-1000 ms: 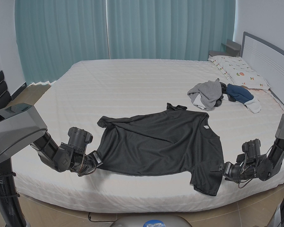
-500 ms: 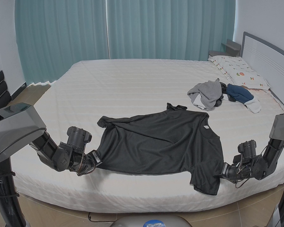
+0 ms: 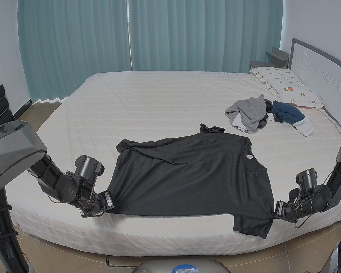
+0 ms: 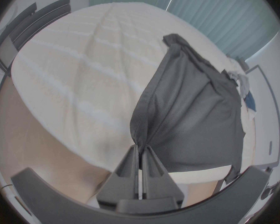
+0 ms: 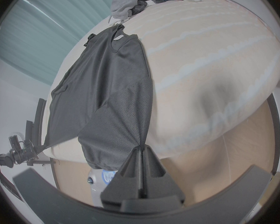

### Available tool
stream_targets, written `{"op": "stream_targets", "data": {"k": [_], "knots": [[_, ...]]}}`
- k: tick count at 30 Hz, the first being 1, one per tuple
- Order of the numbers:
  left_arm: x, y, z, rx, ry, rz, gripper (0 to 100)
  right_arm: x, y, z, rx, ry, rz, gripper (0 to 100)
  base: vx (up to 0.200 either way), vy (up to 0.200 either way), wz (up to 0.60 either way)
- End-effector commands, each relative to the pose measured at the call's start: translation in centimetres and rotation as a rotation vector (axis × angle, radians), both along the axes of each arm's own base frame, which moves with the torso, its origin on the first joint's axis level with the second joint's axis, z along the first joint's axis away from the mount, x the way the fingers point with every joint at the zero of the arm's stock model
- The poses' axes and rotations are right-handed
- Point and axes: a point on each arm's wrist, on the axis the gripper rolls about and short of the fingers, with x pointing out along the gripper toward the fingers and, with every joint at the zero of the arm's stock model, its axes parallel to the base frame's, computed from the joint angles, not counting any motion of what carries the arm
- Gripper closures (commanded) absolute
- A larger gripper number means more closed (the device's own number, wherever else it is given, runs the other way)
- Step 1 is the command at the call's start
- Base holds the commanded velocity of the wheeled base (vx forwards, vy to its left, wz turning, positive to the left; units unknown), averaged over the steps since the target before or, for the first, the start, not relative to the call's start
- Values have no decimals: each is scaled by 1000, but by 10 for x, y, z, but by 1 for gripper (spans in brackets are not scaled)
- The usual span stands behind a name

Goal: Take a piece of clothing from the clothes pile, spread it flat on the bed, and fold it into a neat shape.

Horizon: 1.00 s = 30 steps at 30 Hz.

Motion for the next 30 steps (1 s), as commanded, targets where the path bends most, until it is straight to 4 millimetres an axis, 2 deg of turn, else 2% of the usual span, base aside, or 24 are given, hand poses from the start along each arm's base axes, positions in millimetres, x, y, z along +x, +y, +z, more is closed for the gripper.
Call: {"op": "stream_targets", "data": {"k": [1, 4, 7, 12, 13, 14, 15, 20, 24, 30], "knots": [[-6, 6, 7, 23, 28, -19, 100, -12, -5, 7, -32, 16, 38, 100, 0, 0, 0], [-8, 8, 6, 31, 49, -18, 100, -16, -4, 4, -43, 42, 65, 100, 0, 0, 0], [-13, 10, 2, 51, 110, -43, 100, -13, -4, 3, -47, 37, 71, 100, 0, 0, 0], [-12, 9, 2, 39, 113, -46, 100, -12, -5, 2, -45, 39, 69, 100, 0, 0, 0], [-12, 8, 2, 39, 114, -47, 0, -11, -5, 2, -43, 35, 67, 100, 0, 0, 0], [-12, 8, 2, 39, 113, -47, 0, -10, -5, 2, -40, 32, 65, 100, 0, 0, 0], [-11, 7, 2, 37, 110, -47, 0, -8, -5, 4, -35, 22, 63, 0, 0, 0, 0], [-10, 6, 4, 32, 99, -45, 0, -5, -4, 7, -26, 7, 52, 0, 0, 0, 0], [0, 6, 19, -7, 26, -10, 0, -2, -6, 32, 13, -84, -9, 0, 0, 0, 0], [3, 5, 32, -100, -30, 4, 0, -4, 6, 50, 89, -136, -5, 0, 0, 0, 0]]}}
